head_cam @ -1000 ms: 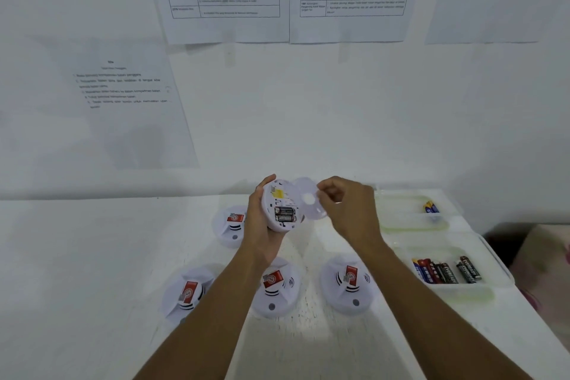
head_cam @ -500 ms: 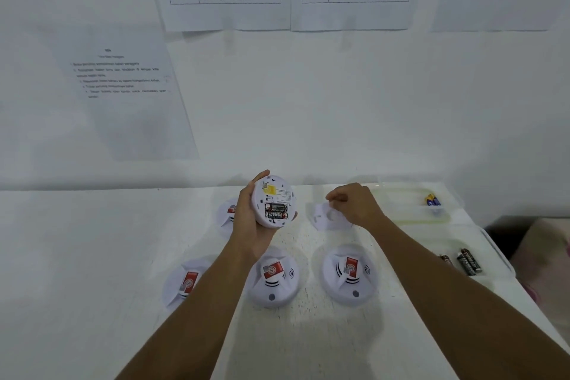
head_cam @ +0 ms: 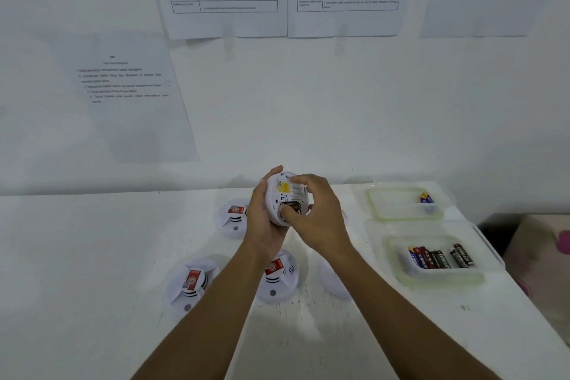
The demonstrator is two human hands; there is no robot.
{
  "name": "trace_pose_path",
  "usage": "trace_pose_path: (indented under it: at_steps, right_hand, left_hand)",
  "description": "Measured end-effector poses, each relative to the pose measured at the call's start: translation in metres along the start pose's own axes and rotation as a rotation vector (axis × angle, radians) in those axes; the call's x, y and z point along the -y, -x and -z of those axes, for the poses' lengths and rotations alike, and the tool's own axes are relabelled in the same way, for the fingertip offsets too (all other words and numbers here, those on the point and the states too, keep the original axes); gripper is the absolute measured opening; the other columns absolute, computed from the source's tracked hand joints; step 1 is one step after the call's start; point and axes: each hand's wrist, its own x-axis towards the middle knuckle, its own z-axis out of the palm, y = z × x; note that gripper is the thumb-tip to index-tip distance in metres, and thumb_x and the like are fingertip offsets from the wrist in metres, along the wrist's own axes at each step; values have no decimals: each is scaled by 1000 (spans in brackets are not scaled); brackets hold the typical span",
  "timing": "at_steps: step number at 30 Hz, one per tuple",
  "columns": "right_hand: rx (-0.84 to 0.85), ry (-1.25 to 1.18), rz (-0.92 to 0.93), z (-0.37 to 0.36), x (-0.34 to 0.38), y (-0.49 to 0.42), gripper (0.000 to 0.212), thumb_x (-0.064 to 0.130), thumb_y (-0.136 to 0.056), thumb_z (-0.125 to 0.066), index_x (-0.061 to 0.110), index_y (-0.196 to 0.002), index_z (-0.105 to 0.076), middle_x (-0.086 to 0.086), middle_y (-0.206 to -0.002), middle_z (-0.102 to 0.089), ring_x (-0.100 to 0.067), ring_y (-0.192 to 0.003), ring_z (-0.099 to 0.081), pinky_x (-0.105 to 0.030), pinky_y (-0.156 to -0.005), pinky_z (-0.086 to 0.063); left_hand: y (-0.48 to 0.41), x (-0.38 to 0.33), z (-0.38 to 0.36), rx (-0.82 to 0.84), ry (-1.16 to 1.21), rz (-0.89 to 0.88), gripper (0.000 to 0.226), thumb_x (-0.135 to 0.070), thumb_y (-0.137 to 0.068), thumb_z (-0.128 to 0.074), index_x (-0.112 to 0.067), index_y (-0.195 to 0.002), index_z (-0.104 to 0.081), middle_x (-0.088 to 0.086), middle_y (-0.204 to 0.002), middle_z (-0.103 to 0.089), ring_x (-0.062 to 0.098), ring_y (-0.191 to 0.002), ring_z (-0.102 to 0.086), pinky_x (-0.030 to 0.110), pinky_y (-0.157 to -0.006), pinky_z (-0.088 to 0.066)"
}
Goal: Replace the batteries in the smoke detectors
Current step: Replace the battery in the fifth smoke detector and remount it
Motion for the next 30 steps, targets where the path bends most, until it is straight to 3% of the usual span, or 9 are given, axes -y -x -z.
trace_pose_path:
  at_steps: [6, 15, 19, 21, 24, 26, 30]
  right_hand:
    - [-75, 18, -36, -8, 11, 6, 56, 26, -71, -79, 30, -119, -51, 14, -118, -54, -7, -112, -51, -34, -88, -56]
    - [-114, 117, -54, -25, 27, 21, 57, 34, -68, -75, 33, -111, -39, 14, -110, -51, -10, -106, -54, -34, -81, -57]
    - [-90, 62, 84, -29, 25, 27, 40, 32, -71, -67, 30, -109, -51, 13, -115, -57, -10, -108, -57, -36, -84, -56]
    - [-71, 109, 211, -31, 19, 31, 31, 27, -78, -65, 27, -108, -62, 9, -128, -57, -11, -117, -54, -32, -92, -53]
    - [-58, 164, 266, -33, 14, 35, 22, 22, -82, -68, 23, -104, -70, 5, -137, -54, -11, -124, -48, -12, -98, -39]
    - [-91, 174, 305, -28, 16, 37, 19, 18, -84, -70, 19, -103, -70, 6, -128, -58, -7, -118, -47, -4, -94, -32]
    - [-145, 71, 235, 6, 17, 40, 14, 17, -89, -67, 21, -102, -65, 12, -94, -67, 0, -90, -59, -6, -76, -38]
  left_hand:
    - [12, -5, -4, 1, -59, -49, 32, -31, -101, -37, -21, -120, -62, 8, -108, -67, 23, -96, -65, 33, -69, -58]
    - [27, -10, 9, -23, -173, -93, 34, -33, -102, -37, -22, -124, -61, 9, -114, -65, 24, -103, -62, 37, -88, -53]
    - [28, -21, 16, -48, -77, -77, 33, -34, -100, -42, -22, -122, -63, 12, -112, -67, 28, -102, -63, 39, -82, -56]
    - [28, -26, 18, -52, -60, -63, 33, -34, -99, -44, -23, -123, -64, 12, -114, -66, 29, -104, -61, 41, -88, -52]
    - [29, -28, 24, -24, -52, -51, 37, -36, -99, -41, -21, -128, -60, 12, -115, -65, 27, -103, -61, 40, -89, -49]
    - [29, -27, 27, -3, -34, -31, 38, -36, -100, -40, -21, -130, -58, 12, -116, -64, 25, -101, -61, 38, -86, -50]
    - [27, -14, 23, 30, -31, 16, 36, -37, -98, -43, -22, -126, -60, 15, -124, -58, 33, -111, -53, 48, -97, -43]
